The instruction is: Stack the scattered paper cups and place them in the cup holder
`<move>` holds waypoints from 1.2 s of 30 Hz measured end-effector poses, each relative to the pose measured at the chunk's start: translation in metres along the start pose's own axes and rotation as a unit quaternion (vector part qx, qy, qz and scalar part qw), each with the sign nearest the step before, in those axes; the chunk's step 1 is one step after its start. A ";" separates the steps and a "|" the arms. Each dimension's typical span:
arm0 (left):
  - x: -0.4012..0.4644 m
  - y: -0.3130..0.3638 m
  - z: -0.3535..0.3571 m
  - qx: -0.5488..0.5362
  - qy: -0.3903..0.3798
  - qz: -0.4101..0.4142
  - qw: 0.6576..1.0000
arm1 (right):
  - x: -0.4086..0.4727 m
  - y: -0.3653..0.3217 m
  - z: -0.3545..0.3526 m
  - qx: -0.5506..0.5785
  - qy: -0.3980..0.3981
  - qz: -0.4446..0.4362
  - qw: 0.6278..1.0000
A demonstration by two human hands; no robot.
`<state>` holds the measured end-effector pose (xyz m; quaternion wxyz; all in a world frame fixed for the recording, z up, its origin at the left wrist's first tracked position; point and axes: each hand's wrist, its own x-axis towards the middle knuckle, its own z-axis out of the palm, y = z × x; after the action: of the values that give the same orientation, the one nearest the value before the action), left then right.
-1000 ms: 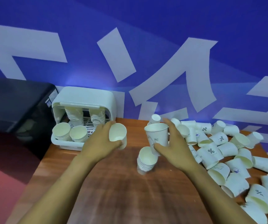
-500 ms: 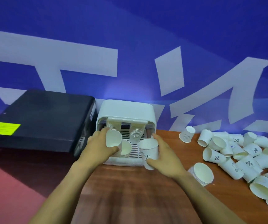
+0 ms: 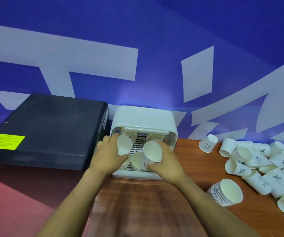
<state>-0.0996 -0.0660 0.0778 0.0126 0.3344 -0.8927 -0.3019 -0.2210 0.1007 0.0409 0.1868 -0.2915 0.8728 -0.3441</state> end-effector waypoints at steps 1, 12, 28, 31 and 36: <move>0.003 0.000 0.002 0.008 -0.003 -0.002 1.000 | 0.003 -0.002 0.003 -0.003 0.001 0.002 1.000; 0.028 -0.011 0.034 0.053 -0.055 -0.016 0.997 | 0.026 0.007 0.032 -0.043 -0.042 0.039 0.997; 0.045 -0.032 0.067 0.158 -0.088 -0.004 0.984 | 0.028 0.030 0.050 -0.100 -0.112 0.057 0.987; 0.043 -0.036 0.067 0.157 -0.109 -0.005 0.982 | 0.026 0.032 0.049 -0.101 -0.120 0.055 0.986; 0.031 -0.031 0.061 0.178 -0.101 0.016 0.979 | 0.018 0.030 0.039 -0.083 -0.121 0.051 0.988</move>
<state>-0.1190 -0.0711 0.0054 -0.1324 0.2845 -0.9342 -0.1699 -0.2257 0.0881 -0.0093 0.2835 -0.3007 0.8829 -0.2231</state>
